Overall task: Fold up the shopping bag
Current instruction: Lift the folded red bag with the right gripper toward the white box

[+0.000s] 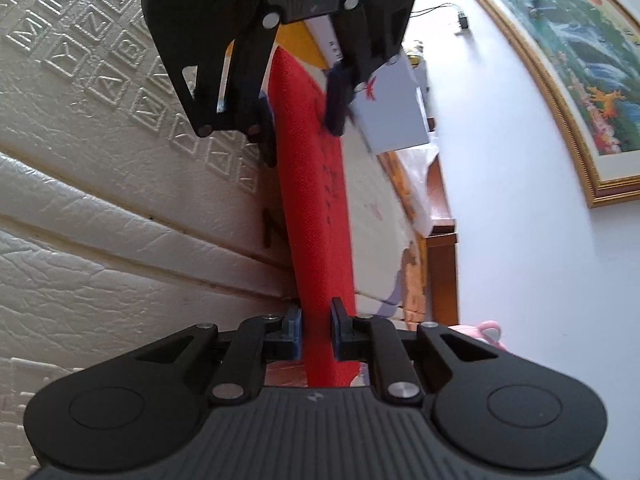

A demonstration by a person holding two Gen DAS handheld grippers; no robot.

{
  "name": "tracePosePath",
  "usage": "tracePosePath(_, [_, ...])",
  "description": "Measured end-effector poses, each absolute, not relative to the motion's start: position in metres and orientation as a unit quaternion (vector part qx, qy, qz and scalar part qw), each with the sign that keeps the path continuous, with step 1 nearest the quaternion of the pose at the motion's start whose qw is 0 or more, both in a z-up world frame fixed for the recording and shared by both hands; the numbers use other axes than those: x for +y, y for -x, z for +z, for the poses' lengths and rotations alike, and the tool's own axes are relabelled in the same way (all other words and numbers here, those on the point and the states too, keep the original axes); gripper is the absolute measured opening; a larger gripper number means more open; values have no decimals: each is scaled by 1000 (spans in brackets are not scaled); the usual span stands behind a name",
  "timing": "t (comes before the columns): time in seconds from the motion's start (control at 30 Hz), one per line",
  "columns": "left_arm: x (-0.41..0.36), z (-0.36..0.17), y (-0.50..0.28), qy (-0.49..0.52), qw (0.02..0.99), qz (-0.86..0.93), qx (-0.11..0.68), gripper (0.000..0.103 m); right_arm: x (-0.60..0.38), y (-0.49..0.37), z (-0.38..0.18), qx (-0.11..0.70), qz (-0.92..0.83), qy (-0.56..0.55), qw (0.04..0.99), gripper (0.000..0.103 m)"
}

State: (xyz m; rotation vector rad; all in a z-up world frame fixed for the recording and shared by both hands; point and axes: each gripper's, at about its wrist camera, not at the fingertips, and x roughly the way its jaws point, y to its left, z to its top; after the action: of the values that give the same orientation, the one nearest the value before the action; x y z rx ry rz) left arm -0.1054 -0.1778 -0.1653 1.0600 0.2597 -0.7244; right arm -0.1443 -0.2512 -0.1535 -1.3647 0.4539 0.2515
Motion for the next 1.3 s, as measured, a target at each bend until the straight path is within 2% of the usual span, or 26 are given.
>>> tracePosePath(0.33, [-170, -160, 113, -484, 829, -273, 62, 21, -247, 143, -154, 148, 82, 666, 727, 15])
tracePosePath(0.77, [-120, -108, 74, -455, 882, -121, 19, 23, -197, 83, -102, 17, 72, 716, 694, 15])
tracePosePath(1.0, [-68, -83, 31, -441, 895, -58, 46, 25, -152, 30, -83, -47, 100, 737, 666, 15])
tracePosePath(1.3, [-21, -64, -53, -393, 907, -38, 143, 25, -99, -50, -74, -71, 148, 750, 641, 15])
